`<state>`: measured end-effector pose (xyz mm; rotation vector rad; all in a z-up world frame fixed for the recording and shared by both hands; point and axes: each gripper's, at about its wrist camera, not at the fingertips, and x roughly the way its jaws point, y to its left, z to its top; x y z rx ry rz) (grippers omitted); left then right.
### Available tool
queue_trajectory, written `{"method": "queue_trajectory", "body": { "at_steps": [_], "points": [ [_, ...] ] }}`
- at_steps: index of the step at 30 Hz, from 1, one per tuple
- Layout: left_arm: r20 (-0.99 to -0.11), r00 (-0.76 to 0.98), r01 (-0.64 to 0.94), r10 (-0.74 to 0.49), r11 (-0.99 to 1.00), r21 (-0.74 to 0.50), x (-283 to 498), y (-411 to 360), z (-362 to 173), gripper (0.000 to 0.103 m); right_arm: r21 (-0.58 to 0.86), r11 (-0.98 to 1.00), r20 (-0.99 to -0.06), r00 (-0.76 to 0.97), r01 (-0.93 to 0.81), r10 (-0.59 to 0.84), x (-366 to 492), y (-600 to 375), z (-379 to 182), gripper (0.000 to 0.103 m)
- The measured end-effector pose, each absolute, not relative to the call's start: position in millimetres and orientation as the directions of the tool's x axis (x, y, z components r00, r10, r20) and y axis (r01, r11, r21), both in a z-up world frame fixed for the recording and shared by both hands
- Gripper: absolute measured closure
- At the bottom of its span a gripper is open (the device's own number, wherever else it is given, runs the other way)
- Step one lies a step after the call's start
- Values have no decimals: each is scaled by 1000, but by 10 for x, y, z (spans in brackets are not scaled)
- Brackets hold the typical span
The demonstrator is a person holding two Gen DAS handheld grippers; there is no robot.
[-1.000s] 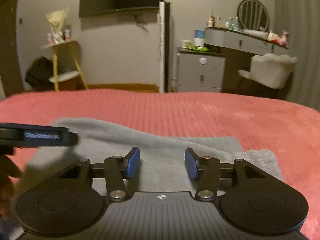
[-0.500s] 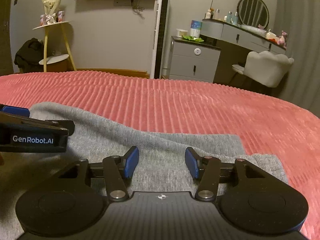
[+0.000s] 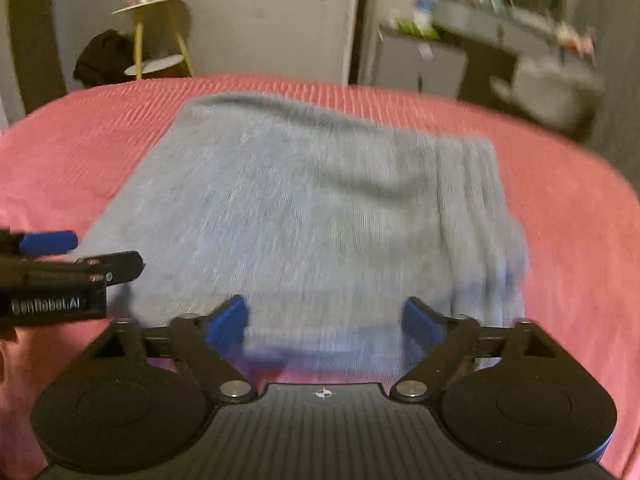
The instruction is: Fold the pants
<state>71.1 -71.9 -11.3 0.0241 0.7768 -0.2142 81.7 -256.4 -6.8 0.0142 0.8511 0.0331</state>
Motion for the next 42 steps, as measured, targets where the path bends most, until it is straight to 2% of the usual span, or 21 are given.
{"method": "queue_trajectory", "body": {
  "at_steps": [3, 7, 10, 13, 16, 25, 42],
  "points": [
    [-671, 724, 175, -159, 984, -44, 401, -616, -34, 17, 89, 996, -773, 630, -12, 77, 496, -2582, -87, 4],
    [-694, 714, 108, -90, 994, -19, 264, -617, 7, 15, 24, 999, -783, 622, 32, -1, 294, -2527, -96, 4],
    [-736, 671, 106, -88, 994, -22, 136, -631, 64, 15, 4, 999, -768, 640, 35, -20, 255, -2491, -36, 4],
    [-734, 669, 111, -113, 993, -51, -12, -624, 124, 11, -22, 997, -777, 627, 68, -60, 208, -2457, -39, 4],
    [-740, 661, 142, -123, 989, -38, -139, -666, 151, 10, 8, 998, -756, 654, 61, -34, 98, -2454, 1, 4],
    [-747, 654, 173, -117, 985, -3, -204, -785, 179, 10, -10, 994, -709, 700, 111, -85, -52, -2462, 86, 4],
    [-746, 655, 187, -119, 982, 8, -156, -860, 174, 10, -20, 995, -695, 714, 99, -85, -48, -2432, 66, 4]
  ]
}}
